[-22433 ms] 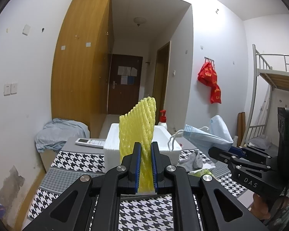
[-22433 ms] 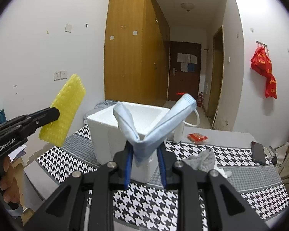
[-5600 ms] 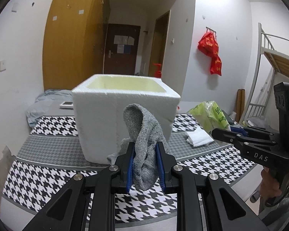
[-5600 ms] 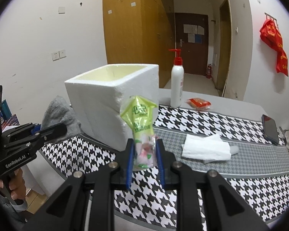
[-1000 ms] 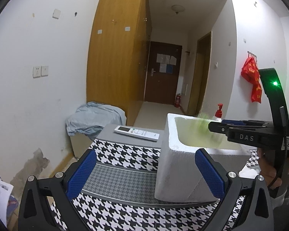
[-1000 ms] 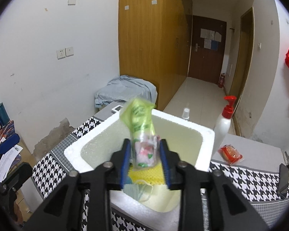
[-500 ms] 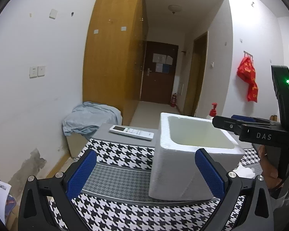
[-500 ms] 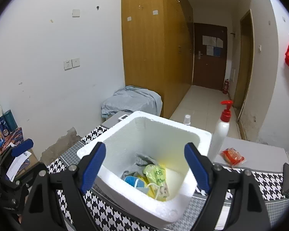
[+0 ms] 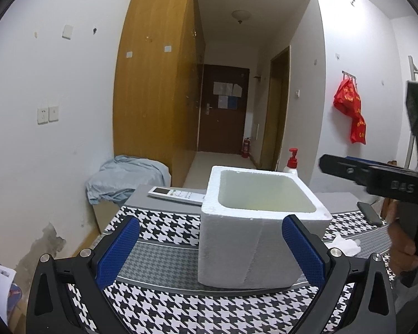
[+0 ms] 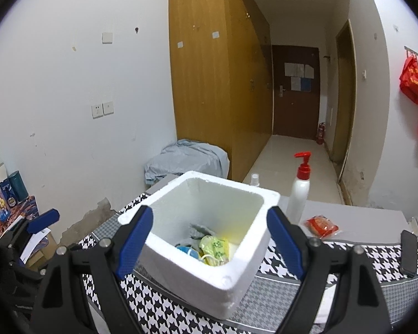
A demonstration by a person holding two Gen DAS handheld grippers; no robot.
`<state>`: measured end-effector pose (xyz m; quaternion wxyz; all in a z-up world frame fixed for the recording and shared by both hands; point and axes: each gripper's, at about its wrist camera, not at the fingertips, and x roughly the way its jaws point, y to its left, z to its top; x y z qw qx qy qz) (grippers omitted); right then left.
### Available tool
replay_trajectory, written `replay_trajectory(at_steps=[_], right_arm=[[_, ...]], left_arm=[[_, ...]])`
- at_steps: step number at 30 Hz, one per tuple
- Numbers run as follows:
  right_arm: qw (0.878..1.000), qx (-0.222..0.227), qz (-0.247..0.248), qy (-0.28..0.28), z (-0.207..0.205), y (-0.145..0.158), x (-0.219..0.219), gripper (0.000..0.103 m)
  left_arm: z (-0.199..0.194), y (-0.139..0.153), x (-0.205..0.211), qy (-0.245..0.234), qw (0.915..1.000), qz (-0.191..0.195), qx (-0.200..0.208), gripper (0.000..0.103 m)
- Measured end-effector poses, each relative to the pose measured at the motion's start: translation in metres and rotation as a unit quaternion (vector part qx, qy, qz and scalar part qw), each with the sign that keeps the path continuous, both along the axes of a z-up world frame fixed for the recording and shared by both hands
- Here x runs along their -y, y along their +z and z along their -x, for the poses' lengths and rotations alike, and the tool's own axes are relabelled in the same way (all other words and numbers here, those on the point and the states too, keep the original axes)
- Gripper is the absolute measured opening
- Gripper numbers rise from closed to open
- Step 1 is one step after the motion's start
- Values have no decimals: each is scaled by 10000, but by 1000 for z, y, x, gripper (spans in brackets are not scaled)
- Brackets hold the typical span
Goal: Organize soft objects
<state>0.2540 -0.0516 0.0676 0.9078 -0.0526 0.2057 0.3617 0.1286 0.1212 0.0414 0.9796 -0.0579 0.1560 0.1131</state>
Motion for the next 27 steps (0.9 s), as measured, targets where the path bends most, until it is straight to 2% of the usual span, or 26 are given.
replay_trajectory(at_steps=[8, 23, 27], right_arm=[[9993, 359, -109, -10, 31, 6, 31, 87], [9975, 601, -348, -104, 65, -7, 61, 87], [9970, 660, -369, -162, 71, -13, 68, 88]], left_arm=[[1, -6, 19, -157, 9999, 25, -32, 102], [-2, -17, 49, -558, 9984, 3, -37, 102], [0, -20, 57, -661, 9977, -113, 42, 102]])
